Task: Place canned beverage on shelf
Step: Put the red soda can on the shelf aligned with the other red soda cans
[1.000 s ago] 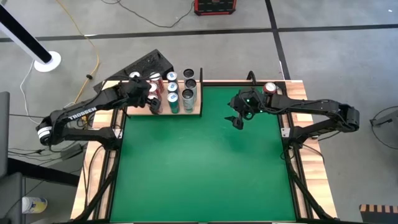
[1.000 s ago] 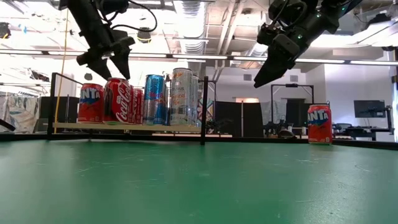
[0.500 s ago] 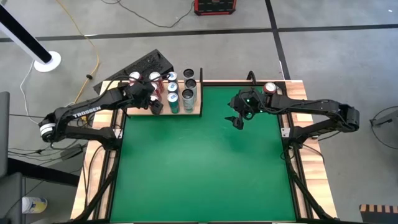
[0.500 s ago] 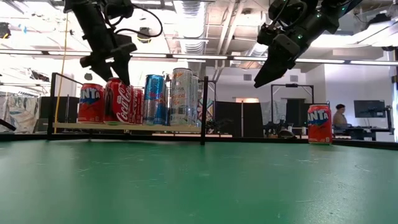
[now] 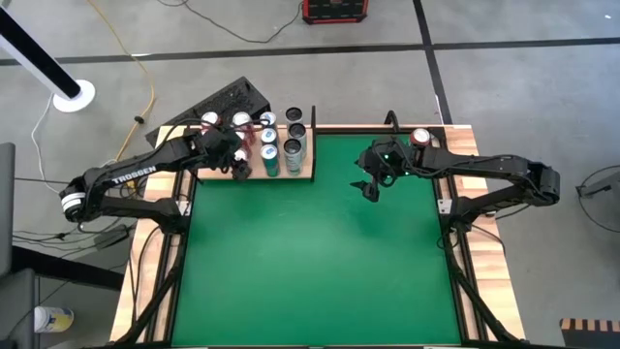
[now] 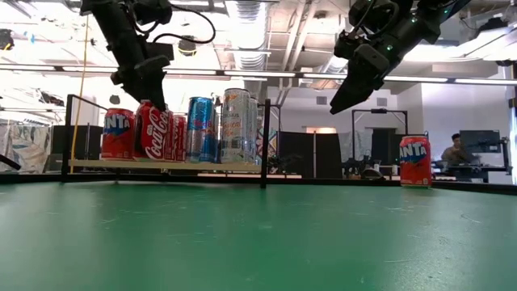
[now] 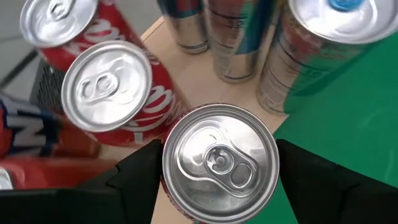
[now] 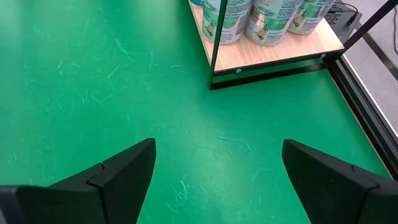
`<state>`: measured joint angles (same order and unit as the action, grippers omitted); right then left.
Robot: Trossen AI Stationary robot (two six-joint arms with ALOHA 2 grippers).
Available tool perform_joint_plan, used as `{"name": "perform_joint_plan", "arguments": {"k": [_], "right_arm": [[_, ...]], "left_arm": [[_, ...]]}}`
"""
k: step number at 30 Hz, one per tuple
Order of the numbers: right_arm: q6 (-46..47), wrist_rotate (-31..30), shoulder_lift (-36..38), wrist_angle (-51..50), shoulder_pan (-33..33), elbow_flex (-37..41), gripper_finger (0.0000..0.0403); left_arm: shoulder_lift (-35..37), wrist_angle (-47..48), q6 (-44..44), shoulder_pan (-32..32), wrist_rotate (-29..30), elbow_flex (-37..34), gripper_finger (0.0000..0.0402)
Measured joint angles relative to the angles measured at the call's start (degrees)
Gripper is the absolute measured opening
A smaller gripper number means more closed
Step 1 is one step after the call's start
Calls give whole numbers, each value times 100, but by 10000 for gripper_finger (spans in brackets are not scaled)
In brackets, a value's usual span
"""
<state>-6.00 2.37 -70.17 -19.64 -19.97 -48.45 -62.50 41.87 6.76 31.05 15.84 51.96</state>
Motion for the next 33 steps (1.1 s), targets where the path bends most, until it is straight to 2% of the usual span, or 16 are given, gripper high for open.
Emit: {"name": "perform_joint_plan", "arguments": {"k": [5,18,25,33], "right_arm": [[63,0,0,0,0,-1,372],[122,13,1,0,123,-1,372],[108,24,0,-1,198,0,372],[107,24,0,0,195,-1,372]], "left_arm": [[0,13,-709,5,-200,0,262],[-2,49,-1768,409,-957,0,265],[-3,136,-1851,540,-1022,0,269],[-7,136,-1824,540,-983,0,301]]}}
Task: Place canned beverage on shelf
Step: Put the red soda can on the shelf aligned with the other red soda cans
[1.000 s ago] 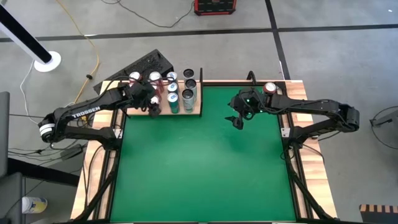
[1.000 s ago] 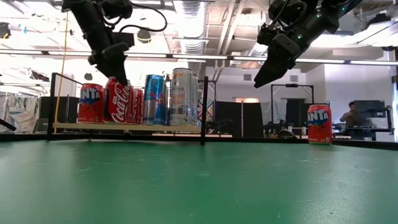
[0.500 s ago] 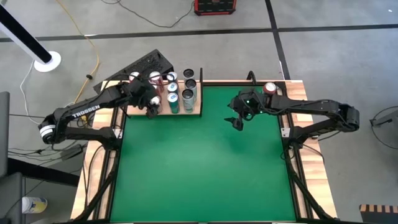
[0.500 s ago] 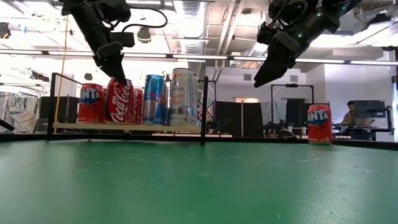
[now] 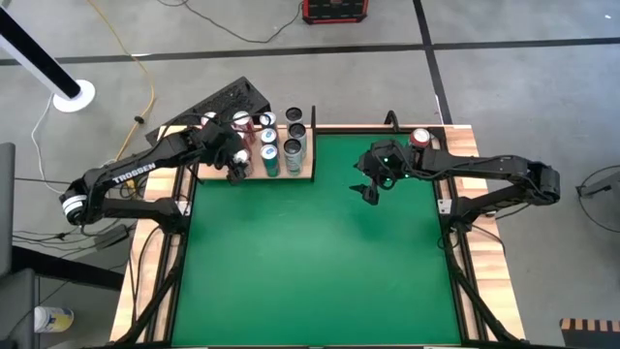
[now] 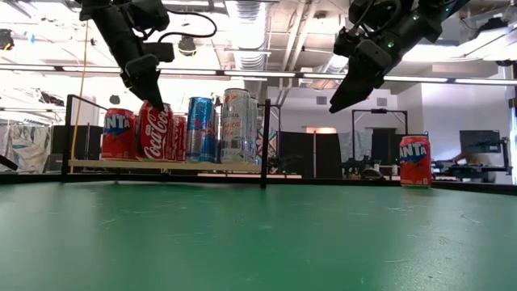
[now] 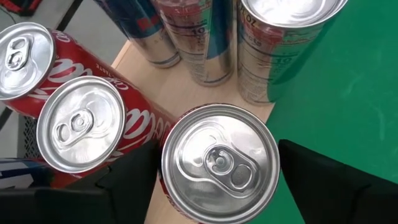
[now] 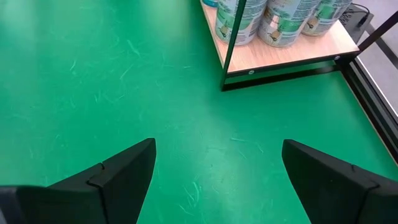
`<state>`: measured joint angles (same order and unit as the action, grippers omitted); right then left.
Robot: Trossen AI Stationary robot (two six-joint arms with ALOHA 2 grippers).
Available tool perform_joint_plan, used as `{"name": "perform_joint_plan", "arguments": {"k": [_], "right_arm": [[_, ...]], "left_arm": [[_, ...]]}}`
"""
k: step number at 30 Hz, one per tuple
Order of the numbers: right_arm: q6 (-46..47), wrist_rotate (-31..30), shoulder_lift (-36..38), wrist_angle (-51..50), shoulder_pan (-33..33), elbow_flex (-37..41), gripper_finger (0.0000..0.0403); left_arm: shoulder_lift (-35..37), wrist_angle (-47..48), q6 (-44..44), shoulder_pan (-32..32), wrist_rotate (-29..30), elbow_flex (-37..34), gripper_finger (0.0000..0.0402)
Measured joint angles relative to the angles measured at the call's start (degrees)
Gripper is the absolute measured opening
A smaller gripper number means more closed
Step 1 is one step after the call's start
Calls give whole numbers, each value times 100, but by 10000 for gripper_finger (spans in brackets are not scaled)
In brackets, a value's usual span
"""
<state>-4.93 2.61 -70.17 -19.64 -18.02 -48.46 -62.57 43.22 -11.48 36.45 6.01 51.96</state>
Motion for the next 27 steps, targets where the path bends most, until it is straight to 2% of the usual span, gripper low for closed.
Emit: {"name": "perform_joint_plan", "arguments": {"k": [15,27], "right_arm": [[-24,-4,0,0,0,2,372],[-24,-6,0,0,0,1,372]], "left_arm": [[-1,-50,1,0,100,7,308],[-11,-55,-62,4,406,312,309]]}}
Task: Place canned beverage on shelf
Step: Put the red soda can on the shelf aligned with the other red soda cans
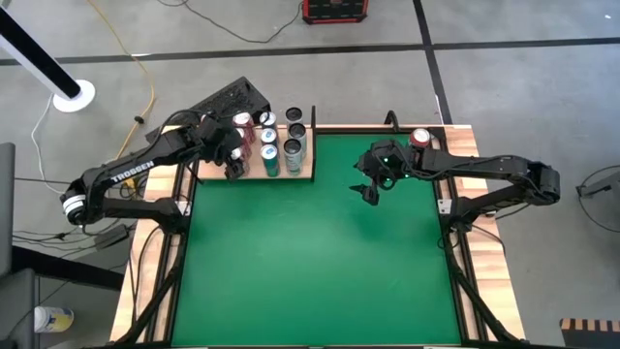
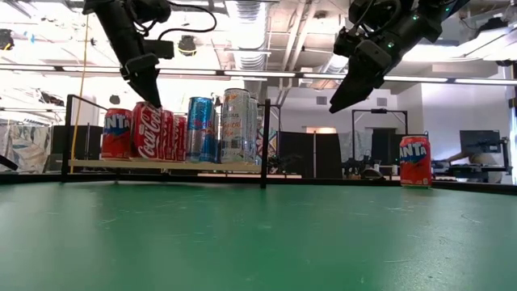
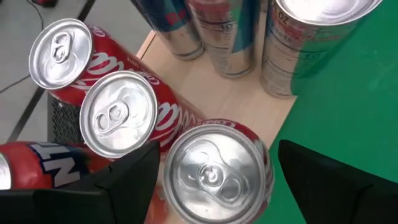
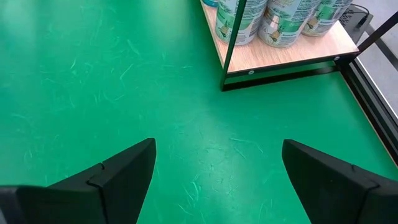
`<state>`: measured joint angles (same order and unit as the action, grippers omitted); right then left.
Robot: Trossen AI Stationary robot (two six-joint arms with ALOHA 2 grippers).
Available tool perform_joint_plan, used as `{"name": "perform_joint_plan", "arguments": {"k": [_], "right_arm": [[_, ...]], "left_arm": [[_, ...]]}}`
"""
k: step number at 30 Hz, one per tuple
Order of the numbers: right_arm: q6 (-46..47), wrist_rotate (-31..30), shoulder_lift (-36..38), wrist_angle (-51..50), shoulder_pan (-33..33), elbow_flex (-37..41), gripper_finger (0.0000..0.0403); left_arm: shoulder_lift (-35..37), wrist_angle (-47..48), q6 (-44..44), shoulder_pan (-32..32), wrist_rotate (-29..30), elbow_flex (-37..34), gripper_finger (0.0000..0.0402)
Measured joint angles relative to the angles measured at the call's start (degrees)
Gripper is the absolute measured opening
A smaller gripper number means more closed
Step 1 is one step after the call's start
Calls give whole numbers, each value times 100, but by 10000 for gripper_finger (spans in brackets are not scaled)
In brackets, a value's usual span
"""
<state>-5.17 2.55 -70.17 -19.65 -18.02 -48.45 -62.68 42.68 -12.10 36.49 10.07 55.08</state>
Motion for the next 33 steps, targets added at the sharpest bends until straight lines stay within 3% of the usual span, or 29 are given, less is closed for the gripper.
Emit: {"name": "perform_joint_plan", "arguments": {"k": [12,19,26,33], "right_arm": [[2,-3,0,-1,0,0,372],[6,-3,0,1,0,1,372],[17,-4,1,-2,0,1,372],[-228,-7,0,1,0,1,372]], "left_arm": [[5,10,-12,0,-64,19,309],[5,56,282,-34,-185,524,309],[12,892,2957,-150,147,868,309],[-32,1127,3706,-325,455,844,309]]}}
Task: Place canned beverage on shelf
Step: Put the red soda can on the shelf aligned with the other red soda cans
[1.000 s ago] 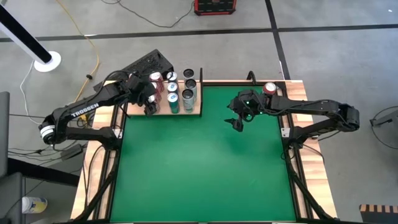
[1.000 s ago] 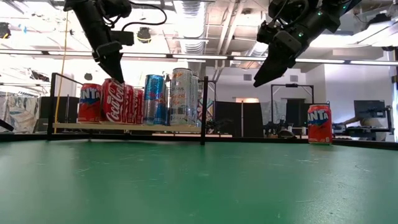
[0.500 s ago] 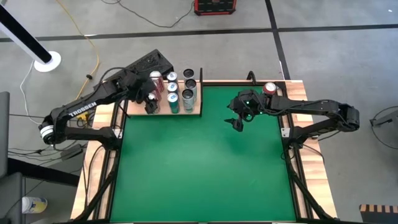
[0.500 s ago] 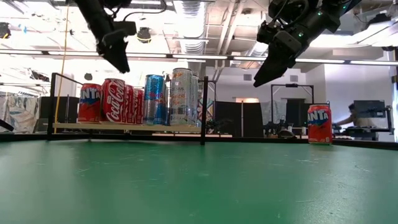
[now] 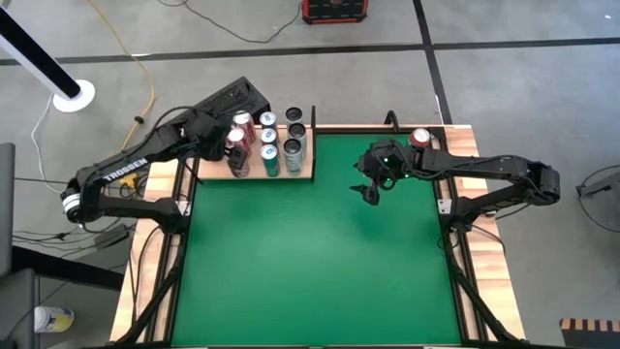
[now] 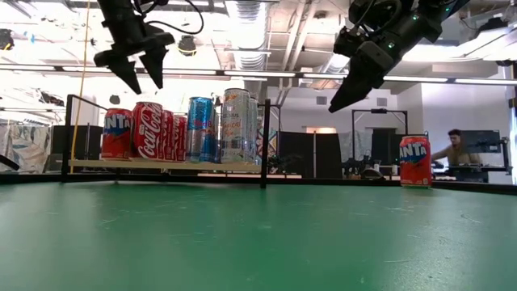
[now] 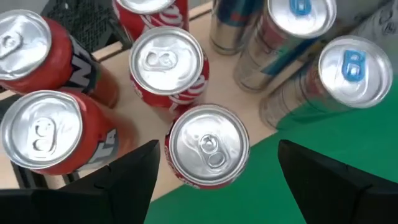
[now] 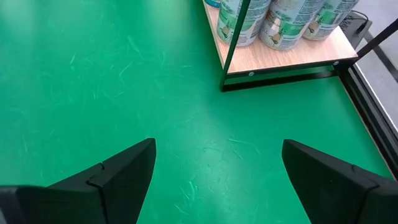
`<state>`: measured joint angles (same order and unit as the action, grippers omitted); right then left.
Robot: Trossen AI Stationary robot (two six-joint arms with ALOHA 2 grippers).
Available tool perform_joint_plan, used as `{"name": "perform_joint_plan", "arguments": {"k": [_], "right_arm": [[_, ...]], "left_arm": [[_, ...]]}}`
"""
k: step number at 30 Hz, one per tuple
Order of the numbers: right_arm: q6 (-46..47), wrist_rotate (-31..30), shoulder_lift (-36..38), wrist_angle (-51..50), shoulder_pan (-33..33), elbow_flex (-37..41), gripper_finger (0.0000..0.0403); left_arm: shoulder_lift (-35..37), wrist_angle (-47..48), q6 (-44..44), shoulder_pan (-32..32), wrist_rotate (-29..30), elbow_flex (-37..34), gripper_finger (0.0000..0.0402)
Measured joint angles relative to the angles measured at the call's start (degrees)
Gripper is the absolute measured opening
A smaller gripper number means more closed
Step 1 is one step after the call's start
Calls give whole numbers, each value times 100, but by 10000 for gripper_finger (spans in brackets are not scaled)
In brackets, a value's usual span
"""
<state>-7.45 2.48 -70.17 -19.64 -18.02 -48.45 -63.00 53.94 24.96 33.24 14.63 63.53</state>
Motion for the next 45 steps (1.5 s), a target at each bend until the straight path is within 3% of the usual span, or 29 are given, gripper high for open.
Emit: {"name": "perform_joint_plan", "arguments": {"k": [18,33,45], "right_arm": [[-362,2,1,0,0,-1,372],[-462,22,1,-62,0,0,372],[-510,26,0,-125,0,0,372]], "left_arm": [[-3,53,791,-589,1483,0,309],[-466,-69,850,-784,1887,-18,309],[-245,-797,1024,-786,1614,-843,309]]}}
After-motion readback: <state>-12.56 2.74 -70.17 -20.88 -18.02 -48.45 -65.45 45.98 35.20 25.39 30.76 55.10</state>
